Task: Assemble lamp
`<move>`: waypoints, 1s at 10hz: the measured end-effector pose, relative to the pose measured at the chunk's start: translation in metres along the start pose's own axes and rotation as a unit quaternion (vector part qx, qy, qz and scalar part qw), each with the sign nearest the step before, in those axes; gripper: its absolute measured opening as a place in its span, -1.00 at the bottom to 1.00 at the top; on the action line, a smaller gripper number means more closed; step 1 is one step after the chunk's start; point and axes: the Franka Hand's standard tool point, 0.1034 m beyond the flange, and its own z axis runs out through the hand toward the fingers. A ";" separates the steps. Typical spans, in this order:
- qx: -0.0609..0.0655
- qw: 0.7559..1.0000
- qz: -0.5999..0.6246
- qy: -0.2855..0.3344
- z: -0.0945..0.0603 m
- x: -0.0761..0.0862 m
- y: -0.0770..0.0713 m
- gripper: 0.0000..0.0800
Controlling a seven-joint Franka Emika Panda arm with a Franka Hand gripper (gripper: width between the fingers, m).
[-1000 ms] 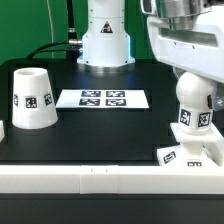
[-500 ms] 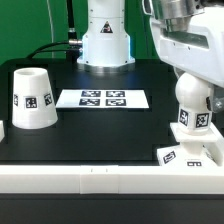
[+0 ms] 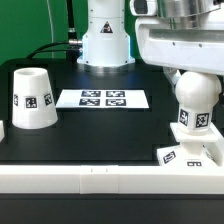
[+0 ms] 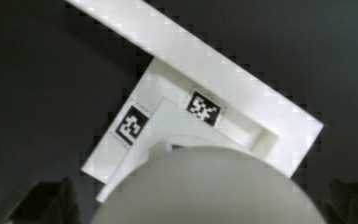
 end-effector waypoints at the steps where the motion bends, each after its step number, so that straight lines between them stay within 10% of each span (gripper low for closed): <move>1: 0.000 0.999 -0.033 0.000 0.000 0.000 0.000 0.75; 10: -0.043 0.887 -0.459 0.023 -0.012 0.001 -0.008 0.75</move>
Offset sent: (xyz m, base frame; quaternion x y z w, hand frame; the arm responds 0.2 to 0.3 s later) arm -0.0019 -0.0150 0.0066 -0.0687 0.0166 -0.2804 0.9573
